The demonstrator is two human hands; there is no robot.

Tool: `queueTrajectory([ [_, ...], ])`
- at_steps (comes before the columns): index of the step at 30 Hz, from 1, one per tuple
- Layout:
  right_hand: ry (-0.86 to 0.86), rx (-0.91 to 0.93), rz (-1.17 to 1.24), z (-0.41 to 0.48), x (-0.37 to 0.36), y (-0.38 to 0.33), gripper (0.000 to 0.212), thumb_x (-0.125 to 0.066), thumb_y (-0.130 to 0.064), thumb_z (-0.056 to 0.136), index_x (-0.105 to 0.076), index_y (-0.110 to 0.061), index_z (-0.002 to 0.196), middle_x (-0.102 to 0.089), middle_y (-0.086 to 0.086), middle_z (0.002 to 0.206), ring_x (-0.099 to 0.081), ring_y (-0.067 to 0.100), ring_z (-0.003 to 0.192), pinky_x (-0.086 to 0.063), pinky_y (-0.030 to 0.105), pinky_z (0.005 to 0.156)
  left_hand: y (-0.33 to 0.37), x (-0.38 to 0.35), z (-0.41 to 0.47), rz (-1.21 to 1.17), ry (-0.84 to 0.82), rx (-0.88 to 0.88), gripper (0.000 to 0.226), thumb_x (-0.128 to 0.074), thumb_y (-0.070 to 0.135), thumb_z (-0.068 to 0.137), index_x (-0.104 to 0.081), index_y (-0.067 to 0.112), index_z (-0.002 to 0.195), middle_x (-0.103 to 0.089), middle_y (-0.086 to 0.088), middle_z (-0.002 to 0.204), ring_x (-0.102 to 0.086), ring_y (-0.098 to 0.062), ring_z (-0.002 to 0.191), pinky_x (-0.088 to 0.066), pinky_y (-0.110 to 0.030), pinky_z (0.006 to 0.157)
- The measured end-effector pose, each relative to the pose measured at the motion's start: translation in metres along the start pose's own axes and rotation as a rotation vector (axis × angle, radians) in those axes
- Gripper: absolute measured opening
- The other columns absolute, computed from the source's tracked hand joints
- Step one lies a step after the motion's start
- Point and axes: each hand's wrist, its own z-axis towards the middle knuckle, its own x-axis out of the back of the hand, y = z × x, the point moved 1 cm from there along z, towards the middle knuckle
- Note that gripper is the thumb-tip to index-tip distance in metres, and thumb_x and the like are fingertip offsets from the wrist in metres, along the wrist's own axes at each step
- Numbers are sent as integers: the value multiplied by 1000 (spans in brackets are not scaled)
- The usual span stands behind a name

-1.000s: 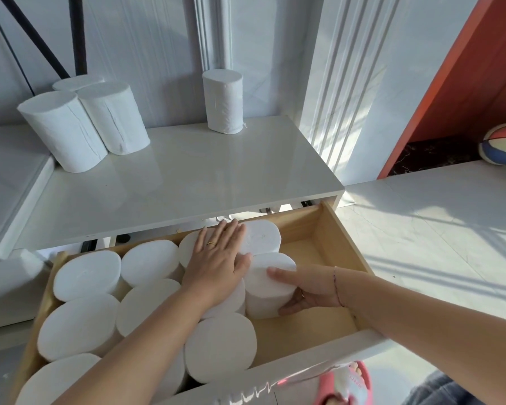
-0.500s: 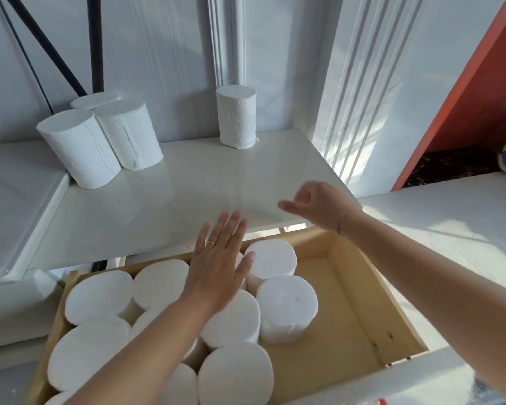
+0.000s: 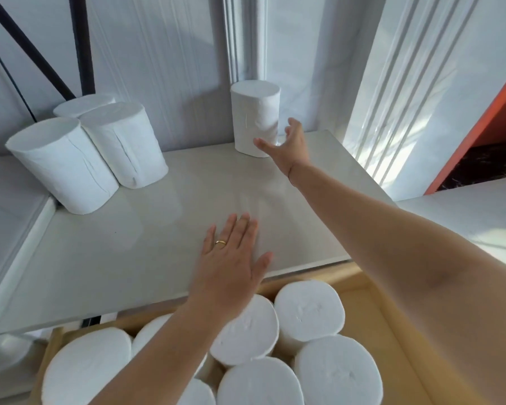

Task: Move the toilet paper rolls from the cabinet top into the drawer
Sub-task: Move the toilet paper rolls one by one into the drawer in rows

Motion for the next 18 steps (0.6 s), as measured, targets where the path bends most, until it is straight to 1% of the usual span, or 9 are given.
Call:
queueTrajectory([
  [3,-9,-6,60,17,-14,1,102,-80,-39,71,-18,-14,149,-35,7,148,-37,21,136,-33,29,107,1,-3,1,11,0,-6,76,14,62,81,6,26,148,3,7,159,9,-10,144,14,-33,113],
  [5,1,10,90,26,-21,0,100,-81,-37,69,-23,-14,147,-41,5,143,-44,21,130,-39,30,104,1,-3,1,13,7,-8,76,14,61,81,6,26,148,4,7,159,9,-10,144,13,-34,113],
  [7,21,27,112,31,-26,0,94,-82,-36,66,-29,-15,141,-47,2,134,-50,20,121,-44,31,96,0,-4,1,12,7,-12,75,15,61,81,7,26,148,5,7,159,10,-11,144,13,-34,113],
  [9,29,31,118,34,-28,-1,90,-82,-35,64,-33,-16,137,-50,-1,127,-52,18,113,-43,27,86,0,-5,1,8,9,-13,75,15,61,81,9,26,147,6,7,159,11,-11,144,14,-35,114],
  [10,23,30,117,36,-29,-1,87,-82,-34,64,-34,-16,135,-52,-2,125,-53,18,111,-43,27,84,0,-5,1,5,11,-13,75,15,61,81,9,26,147,5,7,159,11,-11,144,14,-35,114],
  [12,13,34,95,39,-28,-1,83,-82,-34,64,-37,-16,132,-54,-2,122,-54,19,110,-45,28,84,0,-5,2,6,13,-17,75,15,62,81,9,26,147,5,6,159,10,-11,144,14,-35,114],
  [16,31,50,-32,36,-22,-3,76,-83,-38,60,-47,-16,122,-57,1,122,-56,19,108,-48,35,91,-1,-5,2,14,19,-23,75,14,62,82,9,26,147,2,5,159,9,-12,144,13,-35,114],
  [18,22,62,-69,28,-18,-4,70,-83,-39,58,-50,-17,115,-59,1,118,-57,20,104,-49,35,88,-2,-6,2,22,20,-23,75,15,62,82,8,26,147,2,6,159,9,-12,145,13,-35,114],
])
